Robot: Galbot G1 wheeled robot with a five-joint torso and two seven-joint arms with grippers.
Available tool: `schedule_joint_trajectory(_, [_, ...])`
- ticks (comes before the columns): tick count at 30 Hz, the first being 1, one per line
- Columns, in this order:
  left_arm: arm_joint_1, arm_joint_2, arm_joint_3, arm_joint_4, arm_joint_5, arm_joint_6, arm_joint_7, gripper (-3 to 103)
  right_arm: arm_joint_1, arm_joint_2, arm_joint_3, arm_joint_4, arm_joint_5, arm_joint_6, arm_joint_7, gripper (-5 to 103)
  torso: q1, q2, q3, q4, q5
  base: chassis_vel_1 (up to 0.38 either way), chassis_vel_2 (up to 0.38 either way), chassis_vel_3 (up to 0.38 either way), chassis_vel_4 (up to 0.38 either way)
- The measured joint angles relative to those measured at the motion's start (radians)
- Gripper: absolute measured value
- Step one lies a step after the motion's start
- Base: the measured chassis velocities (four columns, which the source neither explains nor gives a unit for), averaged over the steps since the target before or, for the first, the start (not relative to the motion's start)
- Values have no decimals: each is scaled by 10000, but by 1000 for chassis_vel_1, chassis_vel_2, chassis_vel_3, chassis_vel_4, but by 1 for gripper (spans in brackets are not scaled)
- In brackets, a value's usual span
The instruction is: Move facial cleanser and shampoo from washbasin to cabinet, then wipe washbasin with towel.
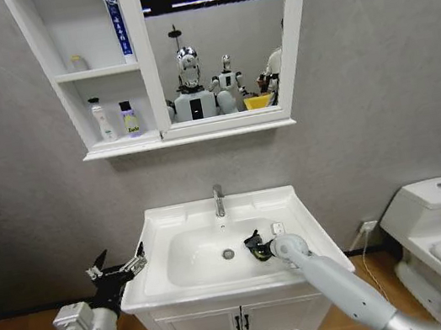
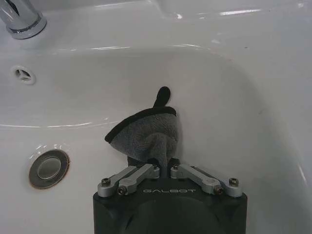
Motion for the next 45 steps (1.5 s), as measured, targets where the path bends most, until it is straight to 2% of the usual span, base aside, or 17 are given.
schedule_joint_trajectory(13, [0, 0, 0, 0, 0, 0, 0, 100, 57, -539, 109, 615, -465, -40, 94, 5, 3, -4, 3, -11, -2, 0, 0, 0, 0])
schedule_joint_trajectory(17, [-1, 0, 0, 0, 0, 0, 0, 100, 135, -697, 194, 788, -1158, 170, -239, 5, 3, -3, 3, -9, -4, 0, 0, 0, 0])
schedule_joint_trajectory(26, [0, 0, 0, 0, 0, 0, 0, 100, 200, -896, 598, 1278, -1993, 582, -651, 5, 2, -4, 2, -6, -3, 0, 0, 0, 0])
schedule_joint_trajectory(32, [0, 0, 0, 0, 0, 0, 0, 100, 240, -1063, 1273, 1543, -2395, 1189, -1355, 5, 2, -3, 0, -5, -3, 0, 0, 0, 0])
schedule_joint_trajectory(34, [-1, 0, 0, 0, 0, 0, 0, 100, 217, -1194, 1760, 1486, -2598, 1601, -1954, 5, 2, -3, 0, -4, -2, 0, 0, 0, 0])
schedule_joint_trajectory(36, [-1, 0, 0, 0, 0, 0, 0, 100, 184, -1258, 1998, 1393, -2625, 1697, -2215, 5, 2, -2, 0, -5, -2, 0, 0, 0, 0])
schedule_joint_trajectory(38, [0, 0, 0, 0, 0, 0, 0, 100, 74, -1456, 2468, 1032, -2696, 1917, -2809, 5, 1, -3, 1, -5, 1, 0, 0, 0, 0])
schedule_joint_trajectory(45, [0, 0, 0, 0, 0, 0, 0, 100, -71, -1641, 2613, 467, -2431, 2153, -3074, 5, 1, -1, 0, -6, -1, 0, 0, 0, 0])
